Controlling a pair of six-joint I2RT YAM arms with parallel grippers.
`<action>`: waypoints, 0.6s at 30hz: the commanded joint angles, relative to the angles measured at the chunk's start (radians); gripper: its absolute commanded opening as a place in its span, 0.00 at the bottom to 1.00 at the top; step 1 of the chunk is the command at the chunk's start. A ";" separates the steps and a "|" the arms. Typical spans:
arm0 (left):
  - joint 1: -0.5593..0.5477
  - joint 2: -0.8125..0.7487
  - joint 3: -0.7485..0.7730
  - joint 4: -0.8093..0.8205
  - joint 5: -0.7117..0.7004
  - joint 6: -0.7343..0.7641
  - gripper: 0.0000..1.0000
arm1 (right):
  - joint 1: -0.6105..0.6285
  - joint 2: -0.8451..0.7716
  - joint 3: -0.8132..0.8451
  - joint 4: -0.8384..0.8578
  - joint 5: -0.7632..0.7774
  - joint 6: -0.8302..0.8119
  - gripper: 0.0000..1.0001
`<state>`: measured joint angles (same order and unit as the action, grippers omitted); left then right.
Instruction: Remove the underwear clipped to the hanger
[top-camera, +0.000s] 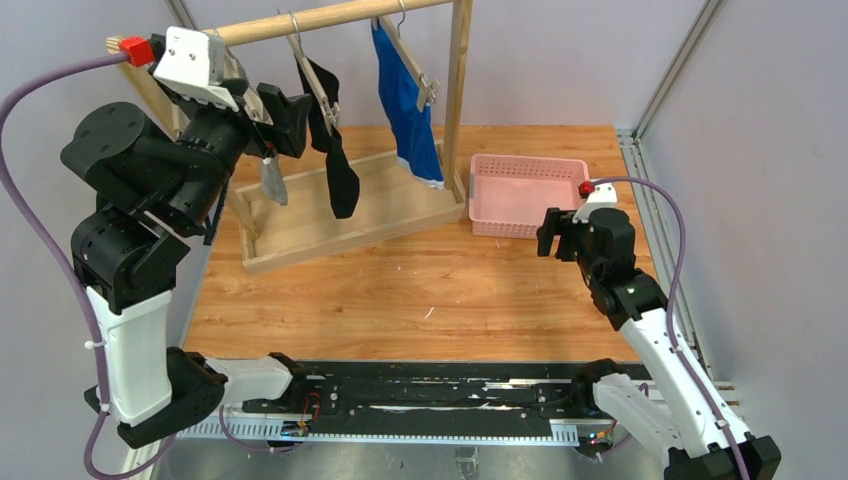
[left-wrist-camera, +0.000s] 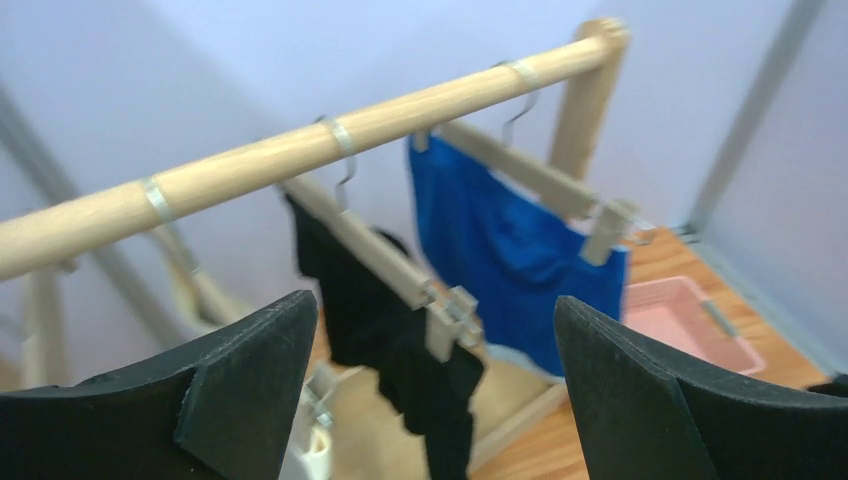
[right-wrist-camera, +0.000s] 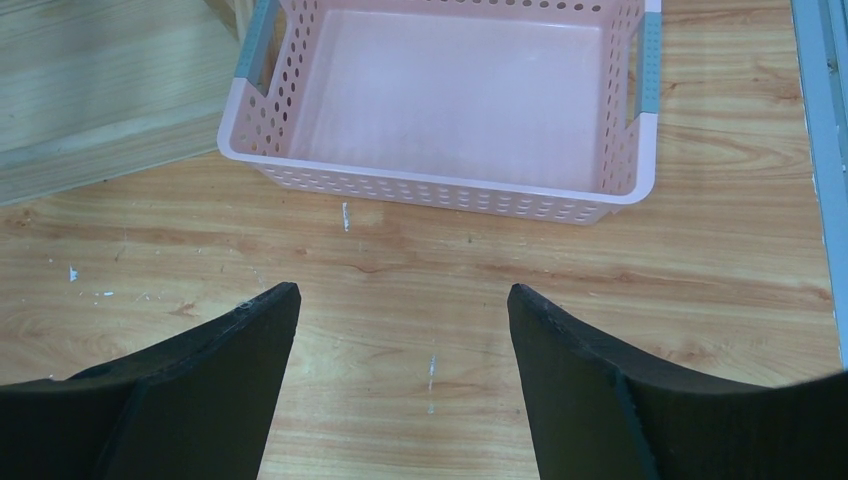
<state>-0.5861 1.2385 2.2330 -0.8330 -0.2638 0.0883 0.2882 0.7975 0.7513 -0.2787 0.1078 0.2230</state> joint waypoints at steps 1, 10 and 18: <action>-0.005 0.020 -0.006 -0.111 -0.258 0.074 0.98 | 0.016 0.002 0.032 -0.002 -0.012 0.004 0.78; -0.004 -0.163 -0.329 0.229 -0.372 0.146 0.98 | 0.019 0.012 0.009 0.002 -0.045 0.023 0.78; 0.003 0.092 0.091 0.000 -0.466 0.093 0.99 | 0.027 0.029 0.011 0.009 -0.086 0.037 0.78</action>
<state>-0.5858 1.2736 2.2543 -0.8028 -0.6731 0.2020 0.2951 0.8234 0.7544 -0.2817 0.0559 0.2420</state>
